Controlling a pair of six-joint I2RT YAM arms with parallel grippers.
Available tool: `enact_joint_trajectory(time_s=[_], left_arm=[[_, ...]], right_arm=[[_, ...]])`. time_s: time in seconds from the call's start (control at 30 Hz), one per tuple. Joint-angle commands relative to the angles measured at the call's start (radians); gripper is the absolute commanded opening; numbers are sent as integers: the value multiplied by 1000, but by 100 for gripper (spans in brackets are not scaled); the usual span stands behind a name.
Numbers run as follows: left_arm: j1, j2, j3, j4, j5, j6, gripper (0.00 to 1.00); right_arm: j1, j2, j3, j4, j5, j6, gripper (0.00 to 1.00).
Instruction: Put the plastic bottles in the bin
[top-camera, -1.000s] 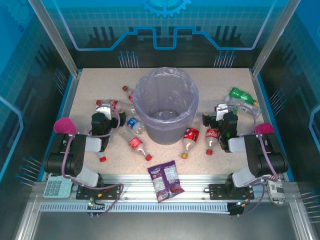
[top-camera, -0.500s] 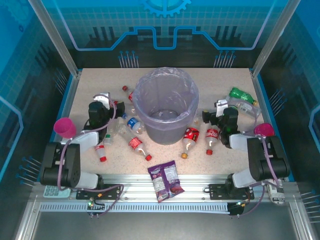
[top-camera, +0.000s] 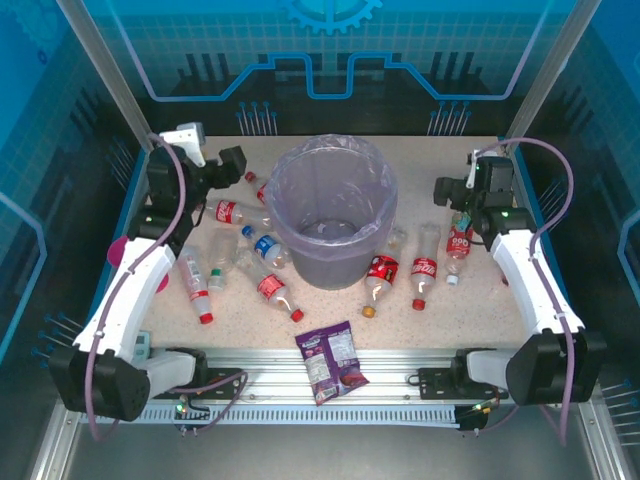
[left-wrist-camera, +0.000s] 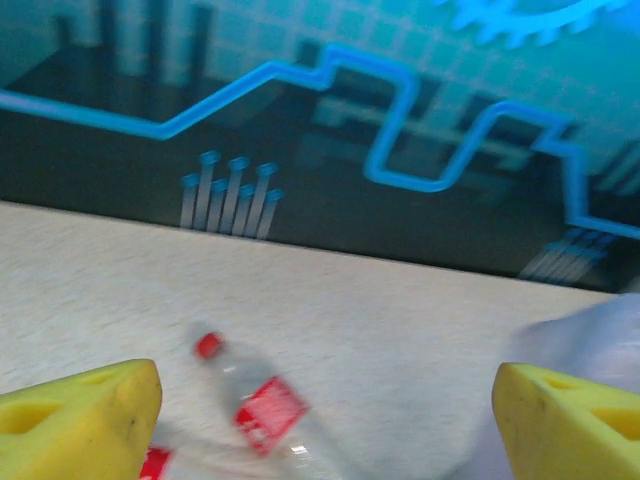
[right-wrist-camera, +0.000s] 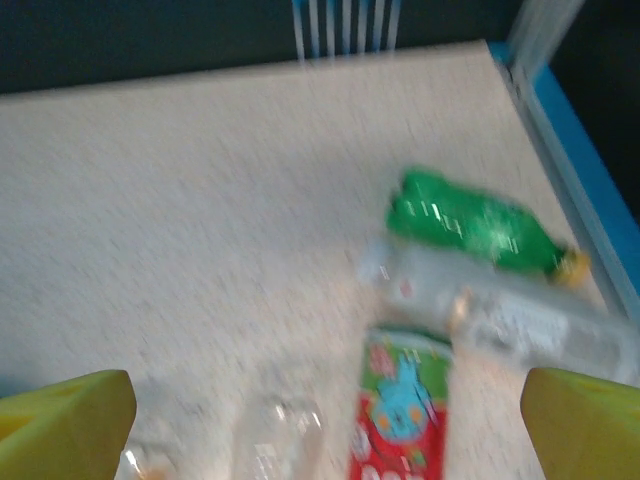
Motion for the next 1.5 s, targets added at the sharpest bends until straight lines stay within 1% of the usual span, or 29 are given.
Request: enact_joint_trajectory(time_s=[0.0,0.07,0.13,0.17,0.23,0.3,0.43,0.5,0.57,0.67,0.73,0.87,1.0,1.1,1.33,1.47], left_arm=[[-66,21,135,-230,116,-12,82],[-109,51,199,-292,119,4,80],[-146,70,222,-309,104,34,80],[-159,76,221,-303,101,41,80],[-172,89,216,-296,115,39,78],[-180,105,214,-296,135,38,74],[-209,148,226,-343,158,58,69],[-222,166,232,-371,157,73,67],[-232,186,240,-399,140,86,65],[-234,214,257,-440,99,82,62],[-234,236,285,-479,82,77,59],[-234,256,317,-527,72,94,59],[-234,249,285,-506,64,104,58],[-234,243,260,-482,64,104,54],[-232,246,230,-450,96,86,43],[-232,249,227,-460,65,93,40]], right_arm=[[-50,69,1,-287,10,53,98],[-75,97,-19,-267,-7,67,92],[-94,124,-35,-239,-24,73,82],[-98,143,-41,-225,-29,72,79],[-100,181,-44,-206,-34,66,78],[-108,216,-47,-184,-34,60,75],[-144,274,-52,-130,-91,58,73],[-146,295,-56,-103,-130,49,74],[-146,323,-56,-82,-175,42,80],[-146,359,-51,-71,-171,45,80],[-146,378,-49,-66,-167,44,78],[-147,412,-55,-45,-162,46,73],[-147,451,-54,-36,-181,50,66],[-147,460,-56,-32,-179,51,61],[-146,409,-48,-60,-157,37,48],[-146,374,-37,-87,-148,30,44]])
